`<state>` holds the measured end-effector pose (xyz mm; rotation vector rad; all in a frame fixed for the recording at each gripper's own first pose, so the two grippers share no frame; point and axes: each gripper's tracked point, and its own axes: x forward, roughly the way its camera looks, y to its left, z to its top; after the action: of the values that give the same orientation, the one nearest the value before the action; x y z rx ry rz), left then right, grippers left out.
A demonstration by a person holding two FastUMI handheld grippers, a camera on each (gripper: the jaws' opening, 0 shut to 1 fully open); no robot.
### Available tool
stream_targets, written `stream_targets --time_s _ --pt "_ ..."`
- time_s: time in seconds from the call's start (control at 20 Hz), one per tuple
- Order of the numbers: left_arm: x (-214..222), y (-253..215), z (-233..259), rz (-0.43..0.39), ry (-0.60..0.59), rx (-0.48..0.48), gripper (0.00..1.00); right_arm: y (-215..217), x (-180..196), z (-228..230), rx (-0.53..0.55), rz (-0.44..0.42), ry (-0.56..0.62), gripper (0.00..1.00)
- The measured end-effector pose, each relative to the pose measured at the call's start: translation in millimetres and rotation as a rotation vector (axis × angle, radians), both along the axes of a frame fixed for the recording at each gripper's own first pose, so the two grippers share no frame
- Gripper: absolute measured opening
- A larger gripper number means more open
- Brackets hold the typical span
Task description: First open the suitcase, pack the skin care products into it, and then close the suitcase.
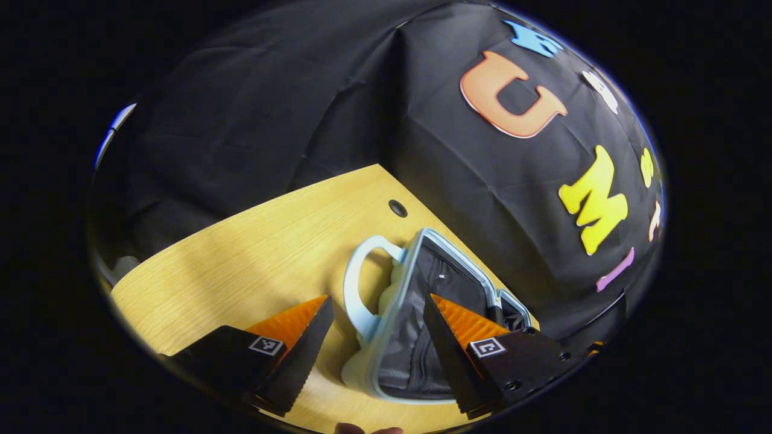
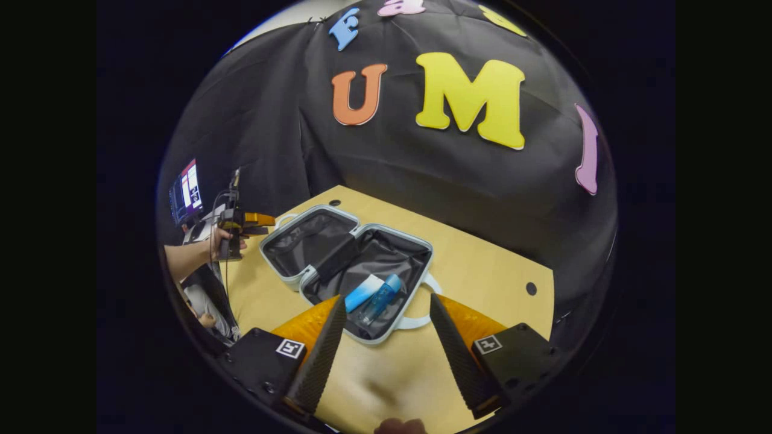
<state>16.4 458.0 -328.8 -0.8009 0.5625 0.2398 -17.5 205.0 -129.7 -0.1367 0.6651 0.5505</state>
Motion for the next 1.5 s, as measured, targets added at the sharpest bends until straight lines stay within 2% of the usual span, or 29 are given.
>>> stream_targets --time_s 0.05,0.1,0.2,0.25,0.35,0.4,0.45,0.5,0.55,0.6,0.65,0.7,0.9,1.05,1.1,1.15,1.2,1.5 --pt "6 6 -7 0.015 0.015 -0.005 0.96 0 0 -3 -0.004 -0.008 0.007 0.80" --pt "10 9 -18 0.028 0.042 0.000 0.96 2 1 -4 -0.003 -0.019 0.010 0.83" --pt "14 10 -29 0.028 0.082 -0.009 0.92 -1 0 -6 -0.010 -0.037 0.006 0.83" --pt "18 9 -34 0.025 0.100 -0.010 0.75 -2 0 -5 -0.012 -0.048 0.002 0.80" --pt "28 5 -37 0.010 0.110 -0.006 0.87 -8 0 -3 -0.017 -0.076 -0.001 0.82" --pt "32 6 -35 0.006 0.113 -0.003 0.71 -9 0 -2 -0.015 -0.088 -0.001 0.82" --pt "35 6 -36 0.002 0.124 0.004 0.46 -11 0 -1 -0.010 -0.099 0.000 0.80" --pt "38 8 -38 0.001 0.139 0.015 0.51 -17 0 1 -0.010 -0.110 -0.002 0.82" --pt "38 11 -40 0.004 0.165 0.031 0.39 -22 1 4 -0.009 -0.121 -0.007 0.82" --pt "38 16 -42 0.014 0.182 0.046 0.34 -30 -1 8 -0.005 -0.130 -0.013 0.82" --pt "38 15 -40 0.012 0.195 0.041 0.23 -36 -4 14 -0.001 -0.137 -0.021 0.82" --pt "37 15 -35 0.011 0.198 0.048 0.20 -40 -5 19 0.003 -0.147 -0.030 0.82" --pt "40 12 -2 0.013 0.176 0.114 0.11 -47 -8 27 0.035 -0.183 -0.073 0.82" --pt "43 5 54 -0.024 0.103 0.162 0.06 -54 -14 34 0.080 -0.206 -0.085 0.82" --pt "43 -1 75 -0.037 0.076 0.176 0.06 -58 -16 36 0.095 -0.216 -0.089 0.82" --pt "43 -9 97 -0.047 0.050 0.192 0.13 -62 -19 40 0.110 -0.225 -0.098 0.80" --pt "45 -20 116 -0.059 0.023 0.214 0.05 -65 -22 43 0.121 -0.235 -0.112 0.82" --pt "56 -118 220 -0.118 -0.143 0.388 0.03 -110 -41 61 0.161 -0.323 -0.192 0.82"
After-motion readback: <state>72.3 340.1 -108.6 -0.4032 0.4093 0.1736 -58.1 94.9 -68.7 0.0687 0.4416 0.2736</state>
